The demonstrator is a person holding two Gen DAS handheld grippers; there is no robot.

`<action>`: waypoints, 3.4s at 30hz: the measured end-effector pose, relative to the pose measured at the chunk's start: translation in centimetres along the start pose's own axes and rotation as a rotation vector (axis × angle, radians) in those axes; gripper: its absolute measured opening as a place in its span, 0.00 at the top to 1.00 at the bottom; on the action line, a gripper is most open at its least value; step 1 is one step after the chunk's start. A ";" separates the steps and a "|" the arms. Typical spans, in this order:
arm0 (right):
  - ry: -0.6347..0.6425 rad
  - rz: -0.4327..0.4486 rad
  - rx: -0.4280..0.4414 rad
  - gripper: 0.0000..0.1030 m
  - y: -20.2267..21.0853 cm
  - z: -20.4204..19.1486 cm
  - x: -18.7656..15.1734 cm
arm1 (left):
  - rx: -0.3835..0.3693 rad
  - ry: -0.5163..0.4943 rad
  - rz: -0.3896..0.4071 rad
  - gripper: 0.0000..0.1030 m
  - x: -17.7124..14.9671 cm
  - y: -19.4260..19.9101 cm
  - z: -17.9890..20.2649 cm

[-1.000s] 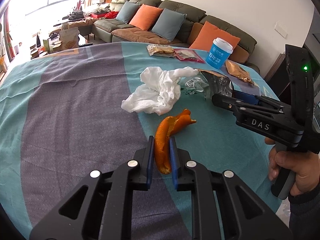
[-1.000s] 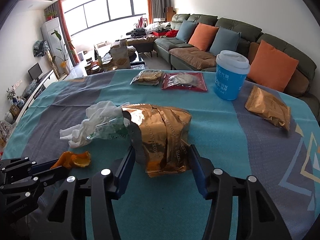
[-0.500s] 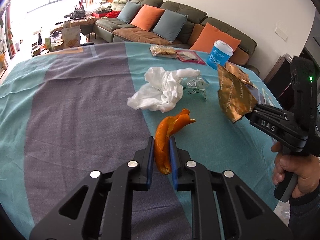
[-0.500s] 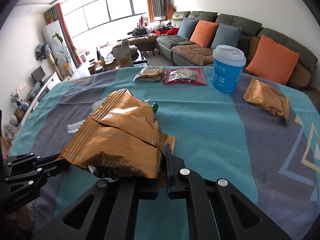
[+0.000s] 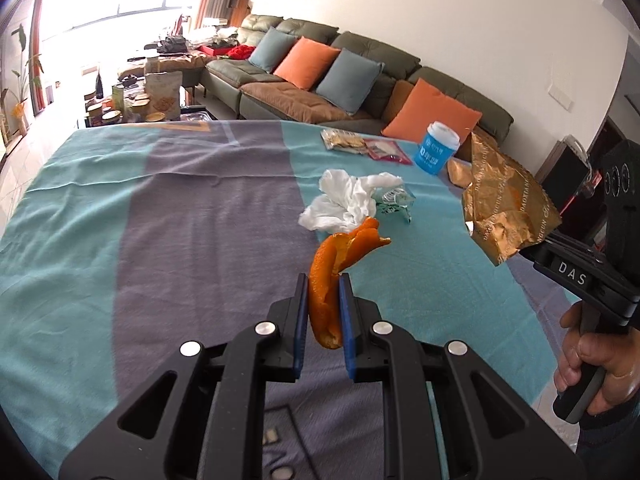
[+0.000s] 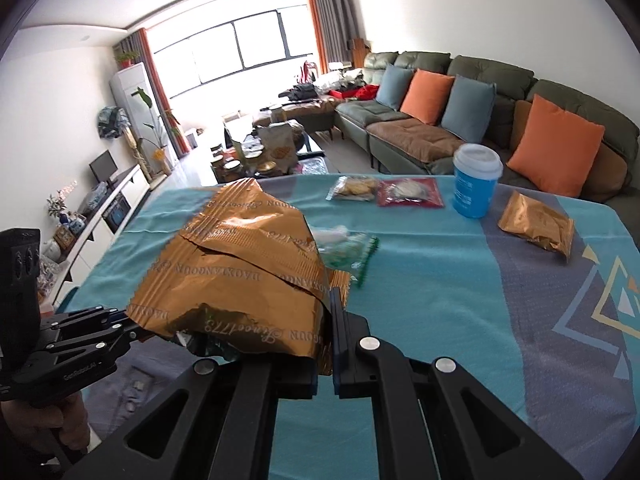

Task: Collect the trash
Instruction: 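Carry the orange peel and gold foil bag over the teal bin and open both tools, then return both tools from the bin to the table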

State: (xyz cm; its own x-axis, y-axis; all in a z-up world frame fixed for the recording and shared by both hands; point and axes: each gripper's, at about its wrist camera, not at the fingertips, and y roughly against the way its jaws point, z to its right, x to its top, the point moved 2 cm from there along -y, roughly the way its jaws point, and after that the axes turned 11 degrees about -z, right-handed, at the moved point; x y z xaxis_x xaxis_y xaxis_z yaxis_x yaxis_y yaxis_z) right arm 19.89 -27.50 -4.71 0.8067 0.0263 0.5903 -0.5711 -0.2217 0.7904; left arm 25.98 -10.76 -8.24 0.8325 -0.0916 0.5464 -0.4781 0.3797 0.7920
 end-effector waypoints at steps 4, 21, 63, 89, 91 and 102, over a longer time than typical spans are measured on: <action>0.023 0.013 0.017 0.96 0.7 -1.9 -0.2 | 0.007 0.024 0.041 0.86 -0.8 2.3 -1.0; 0.205 0.006 0.225 0.96 -0.6 -15.2 1.0 | 0.161 0.226 0.255 0.86 -6.3 14.8 -10.7; 0.799 -0.465 0.323 0.90 -17.4 -52.6 -1.9 | 0.529 0.695 0.216 0.83 -21.0 24.0 -36.3; 0.588 -0.235 0.398 0.29 -11.3 -43.2 3.0 | 0.549 0.649 0.345 0.05 -17.4 28.3 -32.0; 0.575 -0.212 0.387 0.28 -10.7 -42.2 3.5 | 0.540 0.634 0.344 0.05 -16.7 28.1 -31.1; 0.471 -0.121 0.320 0.09 -8.2 -35.3 4.9 | 0.489 0.514 0.317 0.05 -12.8 26.2 -25.7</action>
State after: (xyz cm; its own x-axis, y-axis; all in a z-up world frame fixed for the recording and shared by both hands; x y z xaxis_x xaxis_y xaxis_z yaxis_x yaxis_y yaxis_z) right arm 23.14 8.87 -2.56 0.6668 0.4845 0.5662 -0.3459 -0.4718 0.8110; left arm 9.96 24.05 -1.50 0.6036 0.4377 0.6664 -0.6844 -0.1442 0.7147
